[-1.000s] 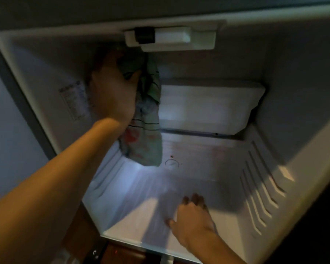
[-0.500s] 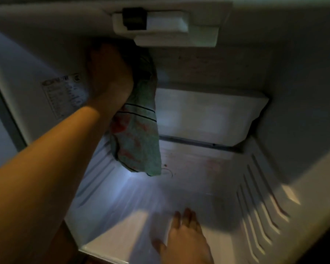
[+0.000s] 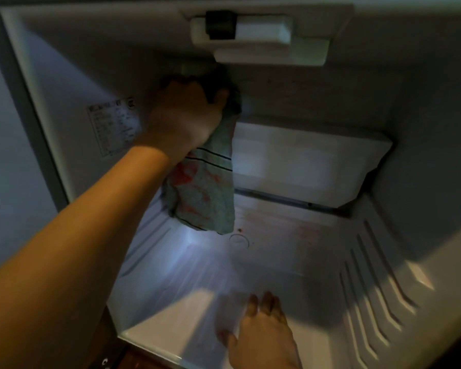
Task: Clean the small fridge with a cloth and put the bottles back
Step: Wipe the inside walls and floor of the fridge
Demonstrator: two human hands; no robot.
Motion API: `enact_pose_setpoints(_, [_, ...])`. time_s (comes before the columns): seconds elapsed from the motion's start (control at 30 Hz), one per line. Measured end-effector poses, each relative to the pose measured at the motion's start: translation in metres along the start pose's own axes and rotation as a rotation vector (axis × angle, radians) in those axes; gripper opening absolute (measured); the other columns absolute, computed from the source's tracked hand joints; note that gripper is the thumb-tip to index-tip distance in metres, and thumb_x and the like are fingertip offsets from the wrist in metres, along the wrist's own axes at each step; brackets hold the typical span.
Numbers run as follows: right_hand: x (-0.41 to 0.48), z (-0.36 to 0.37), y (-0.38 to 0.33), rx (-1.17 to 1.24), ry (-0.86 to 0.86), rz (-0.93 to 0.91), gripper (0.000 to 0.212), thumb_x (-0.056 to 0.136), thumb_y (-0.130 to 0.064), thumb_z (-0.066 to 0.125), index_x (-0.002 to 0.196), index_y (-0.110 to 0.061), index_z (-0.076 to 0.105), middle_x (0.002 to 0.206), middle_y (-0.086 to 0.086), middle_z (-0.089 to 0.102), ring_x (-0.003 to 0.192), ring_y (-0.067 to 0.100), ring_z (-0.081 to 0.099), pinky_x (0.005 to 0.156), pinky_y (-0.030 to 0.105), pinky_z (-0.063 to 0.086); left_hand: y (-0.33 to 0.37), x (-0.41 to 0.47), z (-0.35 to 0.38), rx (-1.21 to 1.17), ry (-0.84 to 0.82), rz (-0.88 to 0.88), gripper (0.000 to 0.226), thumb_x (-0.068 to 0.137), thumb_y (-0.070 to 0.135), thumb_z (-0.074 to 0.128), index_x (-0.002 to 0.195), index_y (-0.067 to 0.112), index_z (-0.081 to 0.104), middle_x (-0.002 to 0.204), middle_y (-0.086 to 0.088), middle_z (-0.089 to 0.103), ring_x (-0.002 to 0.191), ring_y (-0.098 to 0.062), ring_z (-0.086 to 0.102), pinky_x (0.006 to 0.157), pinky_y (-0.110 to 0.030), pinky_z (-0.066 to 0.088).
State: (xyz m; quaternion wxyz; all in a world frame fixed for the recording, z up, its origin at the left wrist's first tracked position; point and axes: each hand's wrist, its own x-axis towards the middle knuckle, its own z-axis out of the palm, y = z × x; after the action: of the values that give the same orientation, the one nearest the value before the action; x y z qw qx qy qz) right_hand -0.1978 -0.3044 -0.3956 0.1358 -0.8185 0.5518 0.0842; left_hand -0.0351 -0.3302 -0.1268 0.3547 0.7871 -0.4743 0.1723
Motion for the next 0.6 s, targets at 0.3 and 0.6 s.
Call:
enact_pose_setpoints(0.3, [-0.017,-0.030,0.002,-0.036,0.032,-0.144,0.074,0.091,-0.060,0.054,0.143,-0.009,0.043,0.147,0.016,0.044,0.140,0.032,0.034,0.115,0.038,0.026,-0.017,0.018,0.021,-0.154,0.064,0.035,0.077,0.064,0.074,0.053,0.113,0.017,0.066,0.112,-0.012,0.068,0.103,-0.035,0.064,0.089,-0.048,0.054])
enact_pose_setpoints(0.6, [-0.001,-0.040,-0.008,-0.024,0.008,-0.119,0.064,0.078,-0.057,0.073,0.124,-0.014,0.060,0.131,0.009,0.062,0.124,0.025,0.057,0.100,0.033,0.045,-0.011,0.019,0.022,-0.230,0.038,0.013,0.076,0.061,0.075,0.058,0.115,0.022,0.066,0.115,-0.009,0.066,0.106,-0.034,0.062,0.092,-0.047,0.053])
